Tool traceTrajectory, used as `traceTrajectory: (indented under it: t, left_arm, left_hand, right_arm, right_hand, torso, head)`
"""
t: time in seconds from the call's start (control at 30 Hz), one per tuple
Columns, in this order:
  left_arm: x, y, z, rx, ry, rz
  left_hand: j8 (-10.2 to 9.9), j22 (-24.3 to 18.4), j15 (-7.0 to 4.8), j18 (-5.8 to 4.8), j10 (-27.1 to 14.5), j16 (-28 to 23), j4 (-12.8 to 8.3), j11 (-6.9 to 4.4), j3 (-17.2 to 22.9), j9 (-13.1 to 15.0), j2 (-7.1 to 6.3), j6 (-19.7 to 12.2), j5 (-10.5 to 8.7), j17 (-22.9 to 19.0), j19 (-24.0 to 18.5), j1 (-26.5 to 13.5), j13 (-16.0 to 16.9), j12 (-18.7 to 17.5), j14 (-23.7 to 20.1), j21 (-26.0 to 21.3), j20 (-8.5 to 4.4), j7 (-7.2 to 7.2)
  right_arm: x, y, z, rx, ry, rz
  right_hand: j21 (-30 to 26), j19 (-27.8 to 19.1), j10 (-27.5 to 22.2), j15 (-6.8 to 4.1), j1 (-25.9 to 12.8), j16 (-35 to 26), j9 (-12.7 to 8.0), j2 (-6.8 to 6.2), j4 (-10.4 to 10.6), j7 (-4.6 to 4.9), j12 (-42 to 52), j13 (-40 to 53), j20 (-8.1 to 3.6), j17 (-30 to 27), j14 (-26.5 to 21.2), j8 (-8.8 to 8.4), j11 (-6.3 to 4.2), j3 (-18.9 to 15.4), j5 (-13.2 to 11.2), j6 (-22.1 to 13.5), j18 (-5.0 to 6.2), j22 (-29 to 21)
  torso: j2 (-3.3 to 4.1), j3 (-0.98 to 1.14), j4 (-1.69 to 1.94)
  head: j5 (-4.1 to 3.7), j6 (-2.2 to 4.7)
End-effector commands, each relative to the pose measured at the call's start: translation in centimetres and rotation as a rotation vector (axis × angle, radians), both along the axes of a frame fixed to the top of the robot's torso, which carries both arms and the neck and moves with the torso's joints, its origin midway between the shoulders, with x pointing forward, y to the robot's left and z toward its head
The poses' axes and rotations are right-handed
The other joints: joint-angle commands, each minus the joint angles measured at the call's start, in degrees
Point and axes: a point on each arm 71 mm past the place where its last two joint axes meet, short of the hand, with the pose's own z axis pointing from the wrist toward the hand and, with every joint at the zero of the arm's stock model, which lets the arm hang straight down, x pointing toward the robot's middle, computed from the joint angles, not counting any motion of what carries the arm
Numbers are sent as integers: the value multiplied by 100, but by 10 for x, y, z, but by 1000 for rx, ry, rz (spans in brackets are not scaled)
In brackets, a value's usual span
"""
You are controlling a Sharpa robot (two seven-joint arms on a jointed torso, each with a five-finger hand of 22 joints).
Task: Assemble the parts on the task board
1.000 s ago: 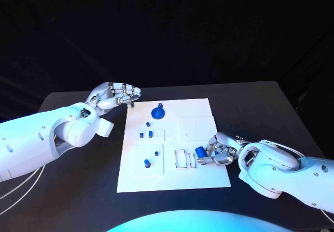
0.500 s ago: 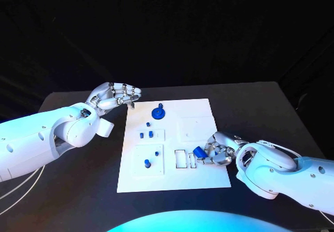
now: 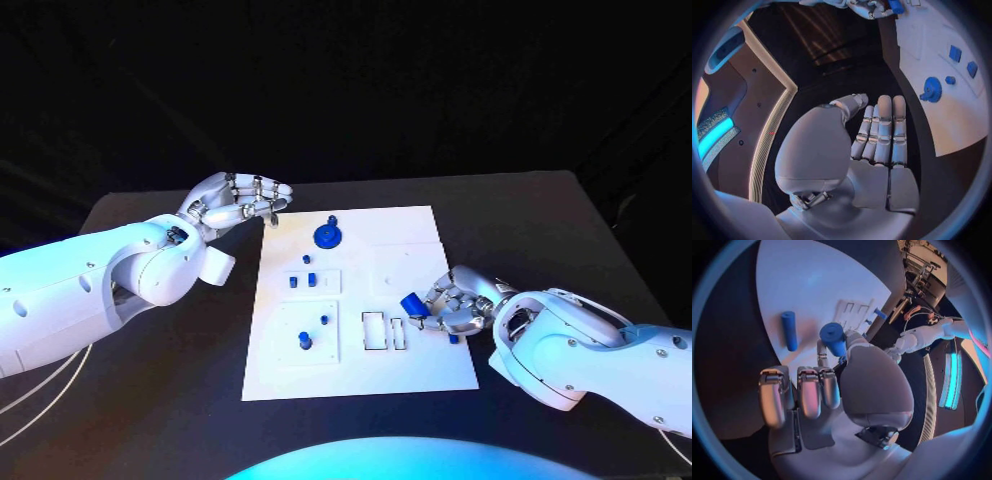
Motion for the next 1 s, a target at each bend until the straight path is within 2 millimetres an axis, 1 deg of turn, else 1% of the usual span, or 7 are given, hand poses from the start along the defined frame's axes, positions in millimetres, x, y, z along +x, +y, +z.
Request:
traceTrajectory:
  t: [0.03, 0.17, 0.27, 0.4, 0.67, 0.8, 1.0]
  left_arm:
    - [-1, -3, 0, -10, 8, -19]
    - [-1, -4, 0, -10, 11, -26]
    - [0, -4, -1, -9, 11, -26]
    - [-1, -5, 0, -10, 10, -28]
    - [-1, -7, 0, -13, 9, -33]
    - [-1, -6, 0, -16, 11, -34]
    - [-1, -5, 0, -38, 28, -25]
  left_hand:
    - [36, 1, -9, 88, -34, -13, -48, 0, 40, -11, 27, -40, 28, -7, -20, 30, -11, 27, -41, -20, 5, 10]
    - [39, 4, -5, 84, -57, -18, -49, 6, 41, -13, 18, -46, 30, -10, -24, 20, -16, 25, -51, -17, 6, 14]
    - [40, 4, -3, 83, -62, -19, -47, 8, 40, -14, 15, -47, 29, -11, -26, 15, -17, 25, -53, -17, 7, 15]
    - [41, 4, -2, 82, -65, -19, -47, 8, 41, -14, 15, -47, 29, -11, -27, 14, -17, 25, -55, -17, 7, 15]
    - [41, 4, -2, 82, -65, -19, -47, 8, 41, -14, 15, -47, 29, -11, -27, 14, -17, 25, -55, -17, 7, 15]
    - [41, 4, -2, 82, -65, -19, -47, 8, 41, -14, 15, -47, 29, -11, -27, 14, -17, 25, -55, -17, 7, 15]
    - [46, 5, 1, 81, -74, -19, -45, 10, 45, -15, 17, -50, 28, -12, -31, 8, -19, 31, -60, -16, 9, 16]
  right_arm:
    - [1, 1, 5, 65, 28, -44]
    - [1, 7, 8, 82, 67, -35]
    - [0, 14, 6, 86, 102, -16]
    - [-2, 25, 2, 94, 141, 10]
    - [-4, 40, -6, 90, 192, 43]
    - [-5, 43, -10, 84, 210, 53]
    - [-8, 49, -12, 83, 222, 68]
  right_hand:
    - [25, 599, 626, -46, -78, 18, 71, 120, -241, -104, 22, 1508, -59, 1507, 607, 96, -36, 328, 109, 122, -80, 1508]
    - [25, 599, 626, -47, -139, 18, 77, 97, -241, -103, 22, 1508, -60, 1507, 607, 105, -36, 350, 112, 124, -80, 1508]
    - [25, 599, 626, -47, -196, 18, 82, 74, -242, -103, 22, 1508, -61, 1507, 607, 113, -35, 369, 81, 123, -80, 1508]
    - [25, 599, 626, -44, -313, 18, 88, 70, -240, -99, 22, 1508, -60, 1507, 607, 122, -32, 408, 67, 120, -80, 1508]
    - [25, 599, 626, -36, -684, 18, 124, -11, -242, -91, 22, 1508, -52, 1507, 607, 173, -23, 458, -456, 120, -80, 1508]
    - [25, 599, 626, -34, -742, 18, 131, -27, -241, -89, 22, 1508, -50, 1507, 607, 182, -21, 450, -544, 117, -80, 1508]
    - [25, 599, 626, -33, -755, 18, 133, -29, -241, -89, 22, 1508, -49, 1507, 607, 185, -20, 448, -563, 116, -80, 1508]
  torso:
    - [3, 2, 2]
    - [7, -2, 3]
    - [9, 6, -1]
    - [7, 5, 4]
    - [7, 0, 10]
    - [9, -6, 10]
    - [7, 2, 5]
  head:
    - [-29, 7]
    - [-37, 16]
    - [-28, 6]
    - [-29, -2]
    - [-17, -26]
    - [-27, -27]
    - [-35, -32]
